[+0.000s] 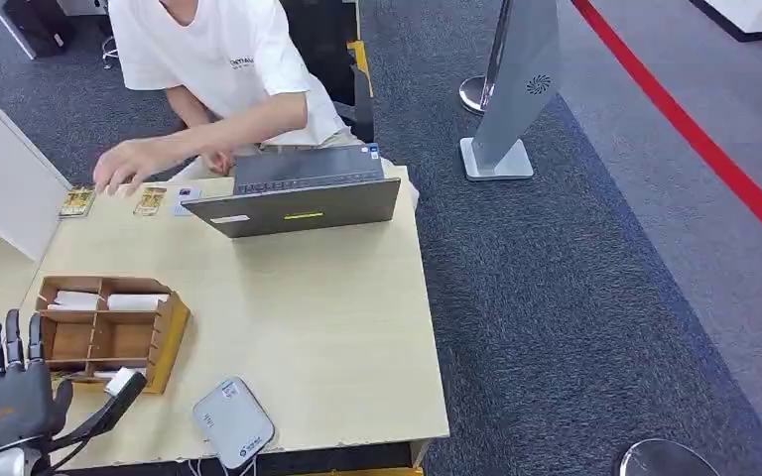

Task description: Pass the card to the sensor for recognition and then transmit it.

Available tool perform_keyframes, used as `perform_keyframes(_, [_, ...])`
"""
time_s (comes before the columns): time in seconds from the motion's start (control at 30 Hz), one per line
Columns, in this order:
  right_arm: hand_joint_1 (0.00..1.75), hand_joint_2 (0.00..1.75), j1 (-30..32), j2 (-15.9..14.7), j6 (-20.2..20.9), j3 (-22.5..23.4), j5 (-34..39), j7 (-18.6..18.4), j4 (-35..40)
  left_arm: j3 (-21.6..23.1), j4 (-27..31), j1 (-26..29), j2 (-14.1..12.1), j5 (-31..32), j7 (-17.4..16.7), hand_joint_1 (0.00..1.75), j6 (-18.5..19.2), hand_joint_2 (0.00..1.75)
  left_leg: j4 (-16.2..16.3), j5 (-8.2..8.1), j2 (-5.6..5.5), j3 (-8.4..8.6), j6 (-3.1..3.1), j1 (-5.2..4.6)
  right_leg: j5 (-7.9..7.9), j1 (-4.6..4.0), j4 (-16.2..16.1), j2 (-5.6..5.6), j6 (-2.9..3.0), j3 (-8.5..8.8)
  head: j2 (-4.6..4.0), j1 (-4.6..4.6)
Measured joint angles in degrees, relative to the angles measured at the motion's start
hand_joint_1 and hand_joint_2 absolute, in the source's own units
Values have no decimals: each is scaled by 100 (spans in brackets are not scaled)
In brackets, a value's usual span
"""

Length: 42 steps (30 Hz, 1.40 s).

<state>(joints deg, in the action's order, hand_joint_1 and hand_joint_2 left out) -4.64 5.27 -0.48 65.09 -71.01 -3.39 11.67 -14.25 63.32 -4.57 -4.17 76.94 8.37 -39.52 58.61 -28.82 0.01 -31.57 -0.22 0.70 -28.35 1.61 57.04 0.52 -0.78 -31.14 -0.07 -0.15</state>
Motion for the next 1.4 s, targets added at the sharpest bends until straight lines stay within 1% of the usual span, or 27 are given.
perform_keyframes(0.73, [0, 175, 1, 0, -31, 2, -29, -15, 0, 4, -37, 38, 0, -136, -63, 0, 0, 175, 0, 0, 0, -1, 0, 0, 0, 0, 0, 0, 0, 0, 2, 0])
perform_keyframes(0.77, [0, 175, 1, 0, -31, 2, -29, -15, 0, 4, -37, 39, 0, -136, -68, 175, 0, 175, 0, 0, 0, -1, 0, 0, 0, 0, 0, 0, 0, 0, 0, 0])
perform_keyframes(1.0, [0, 175, 1, 0, -31, 2, -20, -11, 0, 142, -64, 49, -30, -247, -214, 175, 4, 175, 0, 0, -1, -2, 0, 0, 0, 0, 0, -1, 0, 0, 2, 0])
perform_keyframes(1.4, [0, 175, 1, 0, -39, 2, -22, 46, 0, 310, -212, 41, -192, -450, -280, 175, 35, 175, 0, 0, 0, -1, 0, 0, 0, 0, 0, 0, 0, 0, 2, 0])
